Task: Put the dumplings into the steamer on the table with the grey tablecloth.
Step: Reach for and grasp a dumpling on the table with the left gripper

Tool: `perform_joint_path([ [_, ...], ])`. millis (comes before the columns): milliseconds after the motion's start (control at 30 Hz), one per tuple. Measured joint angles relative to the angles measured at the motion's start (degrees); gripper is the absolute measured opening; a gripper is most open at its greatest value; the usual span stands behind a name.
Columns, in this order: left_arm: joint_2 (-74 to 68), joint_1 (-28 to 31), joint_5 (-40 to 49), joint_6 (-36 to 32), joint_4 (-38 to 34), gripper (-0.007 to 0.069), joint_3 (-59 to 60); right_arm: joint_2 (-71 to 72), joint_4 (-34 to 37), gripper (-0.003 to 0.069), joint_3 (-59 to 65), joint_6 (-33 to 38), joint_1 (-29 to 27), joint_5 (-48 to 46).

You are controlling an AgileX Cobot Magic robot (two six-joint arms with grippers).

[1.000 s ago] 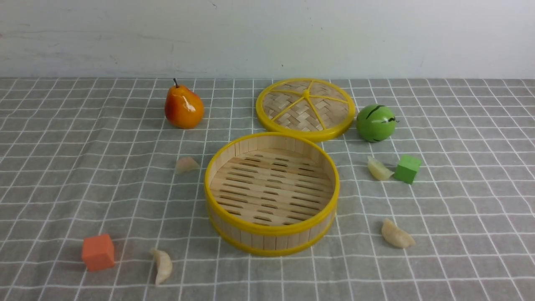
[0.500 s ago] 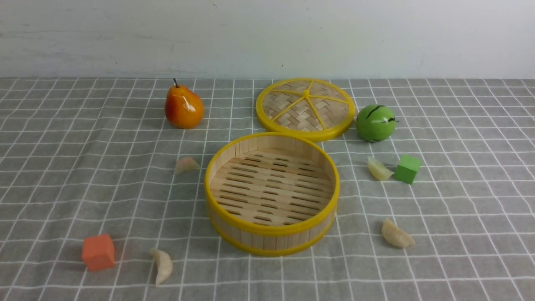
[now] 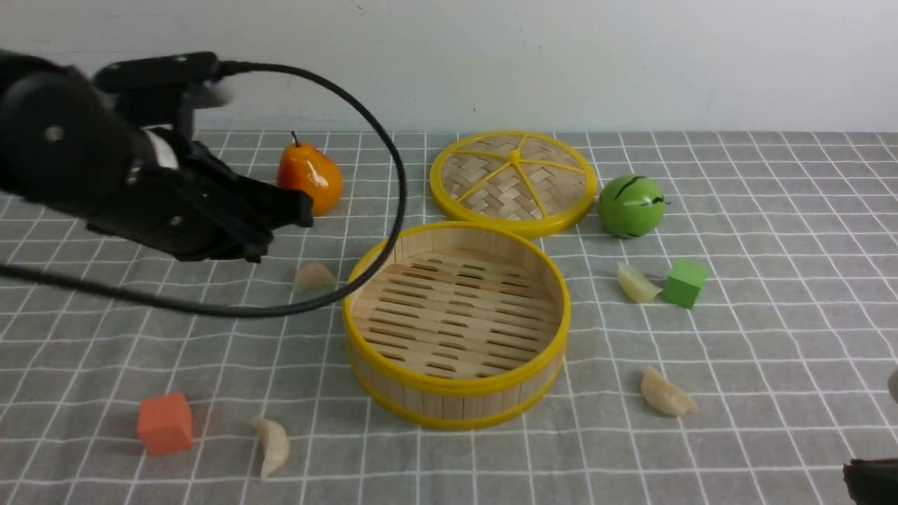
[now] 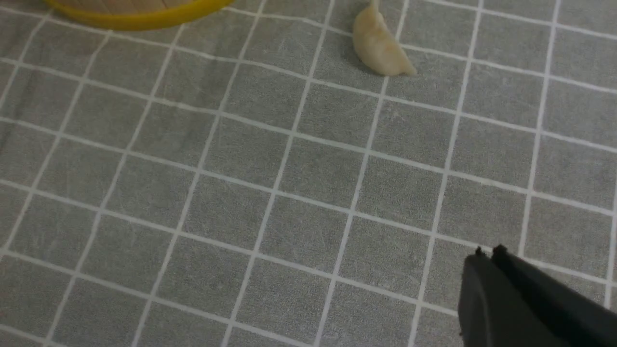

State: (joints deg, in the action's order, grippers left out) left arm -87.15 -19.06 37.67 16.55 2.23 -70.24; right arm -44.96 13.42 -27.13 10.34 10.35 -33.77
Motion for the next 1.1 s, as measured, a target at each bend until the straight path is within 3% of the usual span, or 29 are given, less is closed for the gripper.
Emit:
perform_joint_path([
  [33, -1.9, 0.0, 0.4, -0.5, 0.1, 0.004, -1.4, -0.1, 0.1, -0.0004, 0.0, 0.1, 0.0, 0.0],
  [167, -15.6, 1.2, 4.4, -4.7, 0.1, 0.0241, -12.9, -0.1, 0.3, -0.0004, 0.0, 0.6, 0.0, 0.4],
  [200, -16.3, 1.3, 4.7, -4.7, 0.1, 0.0251, -13.5, -0.1, 0.3, -0.0004, -0.1, 0.6, 0.0, 0.5],
  [300, -27.3, 2.8, 11.8, -8.6, 0.4, 0.038, -24.7, -0.1, 0.3, -0.0004, -0.1, 0.6, 0.0, 1.3],
  [433, -38.0, 4.0, 19.2, -10.8, 0.9, 0.0414, -36.9, -0.1, 0.3, -0.0004, -0.1, 0.6, 0.0, 1.9],
  [667, -48.2, 4.4, 22.2, -14.9, 4.3, 0.034, -48.7, -0.1, 0.1, -0.0001, -0.1, 0.7, 0.0, 2.0],
  [800, -49.5, 4.4, 22.3, -15.9, 5.1, 0.0283, -49.4, -0.1, 0.1, -0.0001, -0.1, 0.7, 0.0, 2.0],
  [1000, -49.6, 4.4, 22.3, -15.1, 5.1, 0.0135, -49.7, -0.1, 0.1, -0.0001, -0.1, 0.8, 0.0, 2.2],
  [1100, -49.5, 4.4, 22.3, -13.9, 4.1, 0.0129, -49.8, -0.1, 0.1, -0.0001, -0.1, 0.8, 0.0, 2.2],
])
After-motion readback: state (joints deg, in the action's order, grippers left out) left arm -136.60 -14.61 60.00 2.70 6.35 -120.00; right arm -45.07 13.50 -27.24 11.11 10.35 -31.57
